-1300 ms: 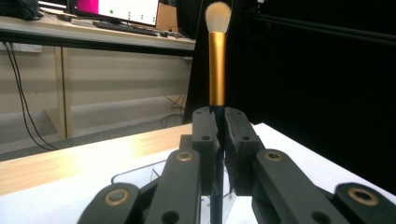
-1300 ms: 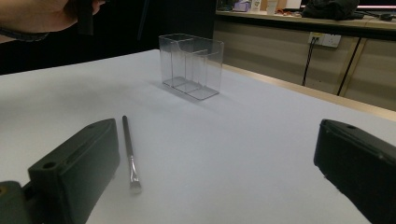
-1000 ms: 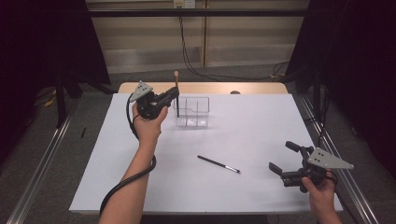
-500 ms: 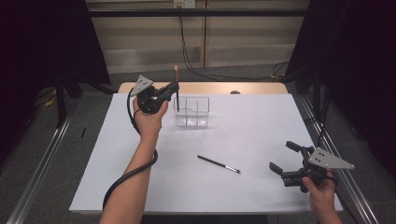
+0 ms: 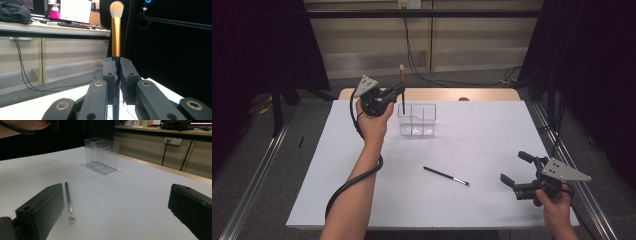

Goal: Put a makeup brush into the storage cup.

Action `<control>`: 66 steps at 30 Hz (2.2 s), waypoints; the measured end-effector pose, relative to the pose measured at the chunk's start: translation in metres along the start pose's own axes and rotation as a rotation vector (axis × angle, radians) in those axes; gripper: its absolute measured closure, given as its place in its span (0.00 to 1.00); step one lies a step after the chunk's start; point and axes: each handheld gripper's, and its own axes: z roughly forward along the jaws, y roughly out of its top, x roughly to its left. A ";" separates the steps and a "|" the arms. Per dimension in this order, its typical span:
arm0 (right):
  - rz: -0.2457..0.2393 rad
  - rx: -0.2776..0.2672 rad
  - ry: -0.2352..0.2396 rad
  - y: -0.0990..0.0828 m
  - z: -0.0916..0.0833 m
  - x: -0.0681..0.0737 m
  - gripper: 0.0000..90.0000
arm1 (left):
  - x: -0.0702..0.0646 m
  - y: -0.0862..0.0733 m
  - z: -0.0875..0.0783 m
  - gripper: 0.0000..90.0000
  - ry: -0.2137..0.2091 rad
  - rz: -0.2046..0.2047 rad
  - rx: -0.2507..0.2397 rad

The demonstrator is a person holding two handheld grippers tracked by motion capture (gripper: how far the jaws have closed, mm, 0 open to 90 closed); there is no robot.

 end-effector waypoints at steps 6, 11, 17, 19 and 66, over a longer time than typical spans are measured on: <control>-0.001 0.000 -0.001 0.000 0.000 0.000 0.00 | 0.002 0.002 0.004 0.93 0.006 0.006 -0.008; -0.002 0.000 0.000 0.000 0.000 0.000 0.00 | 0.004 0.004 0.007 0.93 0.014 -0.002 -0.020; 0.000 -0.003 0.002 0.000 0.000 0.000 0.00 | 0.005 0.004 0.009 0.93 0.026 0.001 -0.015; -0.003 -0.002 0.001 0.000 0.000 0.000 0.00 | 0.006 0.004 0.009 0.93 0.026 0.005 -0.011; -0.004 -0.002 0.012 0.001 0.001 0.000 0.00 | 0.011 -0.022 0.022 0.93 0.072 0.008 -0.004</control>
